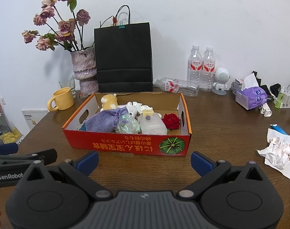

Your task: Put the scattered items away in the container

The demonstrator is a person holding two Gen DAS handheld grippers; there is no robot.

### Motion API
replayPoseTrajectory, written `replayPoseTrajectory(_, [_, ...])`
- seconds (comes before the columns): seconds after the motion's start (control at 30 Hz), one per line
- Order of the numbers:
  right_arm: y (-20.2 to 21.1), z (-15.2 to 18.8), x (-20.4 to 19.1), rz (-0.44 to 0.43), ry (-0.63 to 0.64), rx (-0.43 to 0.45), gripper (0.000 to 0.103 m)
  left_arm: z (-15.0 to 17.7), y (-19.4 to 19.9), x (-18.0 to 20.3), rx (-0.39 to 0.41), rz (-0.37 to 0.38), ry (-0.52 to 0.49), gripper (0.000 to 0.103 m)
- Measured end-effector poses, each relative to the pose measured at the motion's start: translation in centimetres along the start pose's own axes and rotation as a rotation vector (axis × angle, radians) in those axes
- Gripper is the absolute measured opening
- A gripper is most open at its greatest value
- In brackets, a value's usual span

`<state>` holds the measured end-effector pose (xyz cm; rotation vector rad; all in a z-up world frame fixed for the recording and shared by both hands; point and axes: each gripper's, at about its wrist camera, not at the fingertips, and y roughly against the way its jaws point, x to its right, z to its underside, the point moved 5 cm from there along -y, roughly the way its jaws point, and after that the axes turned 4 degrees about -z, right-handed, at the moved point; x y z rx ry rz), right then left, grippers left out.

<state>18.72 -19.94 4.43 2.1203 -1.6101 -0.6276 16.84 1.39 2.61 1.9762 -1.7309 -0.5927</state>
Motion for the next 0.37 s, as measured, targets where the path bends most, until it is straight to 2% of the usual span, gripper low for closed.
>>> replayPoseTrajectory(0.1, [-0.01, -0.02, -0.01, 0.000, 0.001, 0.000, 0.103, -0.01, 0.00, 0.01, 0.002, 0.003, 0.001, 0.103])
replayPoseTrajectory(0.37, [-0.03, 0.31, 0.45, 0.003, -0.008, 0.001, 0.103, -0.05, -0.15, 0.09, 0.018, 0.074, 0.011, 0.103])
